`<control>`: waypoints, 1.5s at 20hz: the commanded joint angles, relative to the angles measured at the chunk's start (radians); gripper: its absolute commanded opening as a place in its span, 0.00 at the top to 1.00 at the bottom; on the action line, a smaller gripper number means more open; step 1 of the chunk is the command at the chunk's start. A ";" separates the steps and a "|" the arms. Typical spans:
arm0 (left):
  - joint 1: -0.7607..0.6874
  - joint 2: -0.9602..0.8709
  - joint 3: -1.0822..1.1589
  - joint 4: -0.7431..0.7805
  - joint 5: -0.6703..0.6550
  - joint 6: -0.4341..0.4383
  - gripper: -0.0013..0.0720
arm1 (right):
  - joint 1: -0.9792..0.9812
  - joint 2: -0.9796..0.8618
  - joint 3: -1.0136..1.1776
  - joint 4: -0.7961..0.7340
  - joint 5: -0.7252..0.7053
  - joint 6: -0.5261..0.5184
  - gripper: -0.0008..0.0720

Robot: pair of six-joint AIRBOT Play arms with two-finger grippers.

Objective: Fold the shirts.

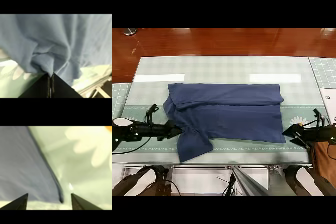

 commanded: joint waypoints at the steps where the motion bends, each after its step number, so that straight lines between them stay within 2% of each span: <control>1: 0.083 0.000 0.073 -0.003 -0.105 0.029 0.96 | 0.047 -0.010 -0.031 -0.053 0.018 0.029 0.14; 4: 0.133 0.000 0.103 -0.003 -0.116 0.028 0.95 | 0.081 -0.065 -0.031 -0.041 -0.022 0.027 0.14; 9: 0.133 0.000 0.103 -0.003 -0.111 0.029 0.96 | 0.129 -0.080 -0.031 0.100 -0.156 0.008 0.15; 10: 0.133 -0.002 0.103 -0.002 -0.110 0.029 0.96 | 0.149 -0.080 -0.031 0.106 -0.174 0.006 0.27; 11: 0.133 -0.002 0.103 -0.003 -0.107 0.029 0.95 | 0.171 -0.080 -0.031 0.108 -0.180 -0.006 0.46; 12: 0.133 -0.002 0.102 -0.002 -0.107 0.029 0.96 | 0.194 -0.080 -0.031 0.108 -0.178 -0.032 0.76; 13: 0.133 -0.002 0.102 -0.002 -0.108 0.028 0.96 | 0.207 -0.080 -0.031 0.109 -0.175 -0.056 0.96; 16: 0.133 -0.002 0.117 -0.003 -0.113 0.028 0.96 | 0.208 -0.079 0.039 0.097 -0.134 -0.074 0.96; 21: 0.131 -0.034 0.256 0.008 -0.100 0.008 0.96 | 0.208 -0.130 0.311 0.067 -0.113 -0.045 0.96; 25: 0.056 -0.197 0.406 0.008 -0.071 -0.037 0.96 | 0.256 -0.298 0.501 0.118 -0.112 -0.057 0.96; 30: -0.068 -0.478 0.731 0.009 -0.056 -0.160 0.96 | 0.278 -0.501 0.684 0.154 -0.161 -0.019 0.96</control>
